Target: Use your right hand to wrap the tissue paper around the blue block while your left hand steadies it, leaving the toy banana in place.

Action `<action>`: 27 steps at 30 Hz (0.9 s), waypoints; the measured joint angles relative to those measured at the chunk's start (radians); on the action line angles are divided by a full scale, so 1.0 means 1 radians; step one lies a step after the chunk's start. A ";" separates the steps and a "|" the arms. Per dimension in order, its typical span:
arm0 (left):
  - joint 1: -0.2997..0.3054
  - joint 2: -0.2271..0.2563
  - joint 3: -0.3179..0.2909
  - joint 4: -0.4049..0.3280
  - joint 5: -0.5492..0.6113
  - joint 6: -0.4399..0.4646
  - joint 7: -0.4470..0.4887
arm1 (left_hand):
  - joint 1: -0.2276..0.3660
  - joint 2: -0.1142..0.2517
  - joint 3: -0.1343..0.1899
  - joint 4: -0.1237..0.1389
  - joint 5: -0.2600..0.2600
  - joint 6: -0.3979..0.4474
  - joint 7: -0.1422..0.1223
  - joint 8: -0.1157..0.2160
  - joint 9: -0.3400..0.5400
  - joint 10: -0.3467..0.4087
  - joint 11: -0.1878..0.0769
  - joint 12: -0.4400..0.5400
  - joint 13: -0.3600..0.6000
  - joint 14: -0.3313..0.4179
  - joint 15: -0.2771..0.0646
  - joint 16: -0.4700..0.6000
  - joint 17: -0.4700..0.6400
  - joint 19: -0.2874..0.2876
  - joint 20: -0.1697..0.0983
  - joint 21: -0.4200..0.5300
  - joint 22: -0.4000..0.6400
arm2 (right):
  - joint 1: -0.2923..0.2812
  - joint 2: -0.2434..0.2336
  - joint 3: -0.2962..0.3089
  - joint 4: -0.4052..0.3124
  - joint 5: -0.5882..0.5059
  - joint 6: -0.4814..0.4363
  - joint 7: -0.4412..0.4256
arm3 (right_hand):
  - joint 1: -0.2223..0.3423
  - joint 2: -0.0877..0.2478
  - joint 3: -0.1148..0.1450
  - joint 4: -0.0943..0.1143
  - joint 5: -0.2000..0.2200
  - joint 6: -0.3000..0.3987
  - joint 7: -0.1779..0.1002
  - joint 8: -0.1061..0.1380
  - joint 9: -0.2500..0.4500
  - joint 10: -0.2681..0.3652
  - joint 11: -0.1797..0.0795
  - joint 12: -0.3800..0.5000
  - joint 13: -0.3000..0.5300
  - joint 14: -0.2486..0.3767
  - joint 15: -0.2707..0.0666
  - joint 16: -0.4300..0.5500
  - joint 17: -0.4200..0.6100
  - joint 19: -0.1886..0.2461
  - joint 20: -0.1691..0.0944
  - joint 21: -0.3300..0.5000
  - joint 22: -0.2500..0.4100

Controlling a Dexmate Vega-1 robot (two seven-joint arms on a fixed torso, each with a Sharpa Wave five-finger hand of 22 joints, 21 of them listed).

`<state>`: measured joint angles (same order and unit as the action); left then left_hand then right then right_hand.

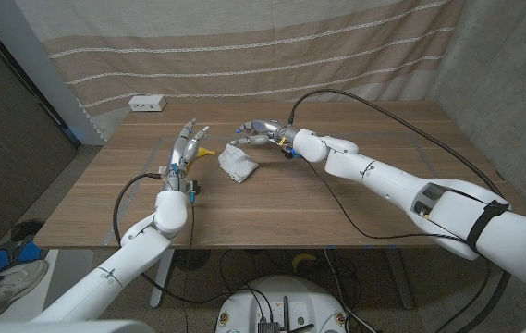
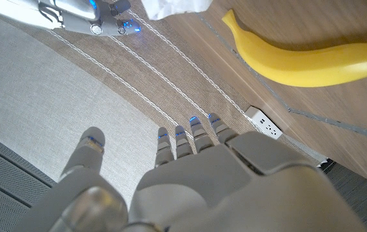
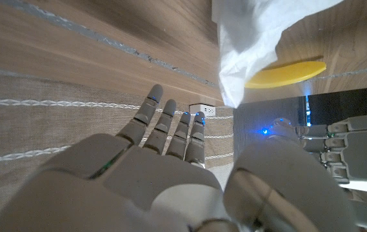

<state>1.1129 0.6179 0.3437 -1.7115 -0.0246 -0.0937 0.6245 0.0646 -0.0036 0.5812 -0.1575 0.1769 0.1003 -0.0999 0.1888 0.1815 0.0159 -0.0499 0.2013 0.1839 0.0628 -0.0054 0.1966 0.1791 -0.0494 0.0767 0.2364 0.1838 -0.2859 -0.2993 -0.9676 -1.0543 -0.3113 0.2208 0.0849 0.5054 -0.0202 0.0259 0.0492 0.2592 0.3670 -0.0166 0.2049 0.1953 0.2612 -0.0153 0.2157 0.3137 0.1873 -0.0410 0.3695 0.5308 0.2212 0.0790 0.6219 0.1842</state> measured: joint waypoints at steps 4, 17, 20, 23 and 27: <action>-0.002 -0.002 -0.002 0.007 0.000 -0.014 -0.008 | -0.005 0.005 0.000 0.000 0.000 0.000 0.000 0.000 0.000 0.000 0.000 0.000 0.000 0.000 0.000 0.000 0.000 0.000 0.000 0.000 0.000 | 0.000 0.006 0.027 0.029 0.080 0.028 0.042 | 0.032 0.066 0.028 0.002 0.000 0.010 0.010 0.000 0.000 0.005 0.012 0.008 0.000 0.000 0.000 0.000 0.008 -0.004 0.004 -0.002 0.000; -0.017 -0.001 -0.008 0.054 -0.047 -0.117 -0.087 | -0.013 0.024 0.007 0.007 0.000 0.003 -0.019 0.000 0.000 -0.005 -0.004 0.000 0.000 -0.013 -0.013 -0.008 0.000 0.023 -0.002 0.000 0.000 | -0.038 0.003 0.116 0.065 0.287 0.084 0.131 | 0.065 0.135 0.069 -0.028 -0.019 0.019 0.011 0.000 0.000 0.005 0.023 0.008 -0.003 -0.014 0.000 0.000 0.007 -0.027 -0.001 -0.019 0.000; -0.025 0.004 -0.008 0.069 -0.067 -0.145 -0.120 | -0.014 0.033 0.011 0.011 0.000 -0.006 -0.028 -0.002 0.000 -0.015 -0.015 -0.005 0.000 -0.022 -0.015 -0.012 0.002 0.026 -0.004 0.000 0.000 | -0.053 -0.006 0.136 0.054 0.326 0.089 0.141 | 0.065 0.135 0.069 -0.028 -0.027 0.019 0.011 0.000 0.000 0.005 0.023 0.008 -0.004 -0.020 0.005 -0.004 0.005 -0.027 -0.002 -0.019 0.000; -0.035 0.009 -0.009 0.089 -0.089 -0.170 -0.156 | -0.015 0.042 0.013 0.013 0.000 -0.012 -0.034 -0.004 -0.005 -0.021 -0.012 -0.005 0.000 -0.027 -0.020 -0.012 0.005 0.036 -0.008 0.004 0.000 | -0.069 -0.016 0.153 0.039 0.364 0.095 0.146 | 0.065 0.135 0.071 -0.031 -0.027 0.019 0.011 0.000 0.000 0.005 0.023 0.008 -0.008 -0.020 0.005 -0.004 0.002 -0.027 -0.002 -0.023 0.000; -0.043 0.012 -0.009 0.102 -0.126 -0.204 -0.209 | -0.015 0.042 0.015 0.015 0.000 -0.010 -0.042 -0.004 -0.005 -0.025 -0.014 -0.009 0.000 -0.027 -0.020 -0.012 0.005 0.047 -0.014 0.006 0.004 | -0.095 -0.031 0.178 0.014 0.404 0.100 0.143 | 0.061 0.139 0.071 -0.031 -0.027 0.023 0.015 0.000 0.000 0.005 0.023 0.008 -0.008 -0.020 0.005 -0.004 0.002 -0.027 -0.002 -0.023 0.000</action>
<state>1.0700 0.6304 0.3351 -1.6098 -0.1508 -0.2977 0.4151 0.0495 0.0388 0.5964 -0.1424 0.1769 0.0904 -0.1422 0.1847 0.1765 -0.0096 -0.0642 0.1922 0.1838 0.0355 -0.0251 0.1847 0.1841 -0.0026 0.0631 0.2424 0.1878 -0.3810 -0.3299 -0.7894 -1.0402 0.0931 0.3208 0.2275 0.5664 0.1192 0.0972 0.0181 0.2321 0.3895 -0.0019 0.2049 0.1955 0.2661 0.0075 0.2235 0.3061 0.1677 -0.0357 0.3659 0.5326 0.1940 0.0769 0.5989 0.1841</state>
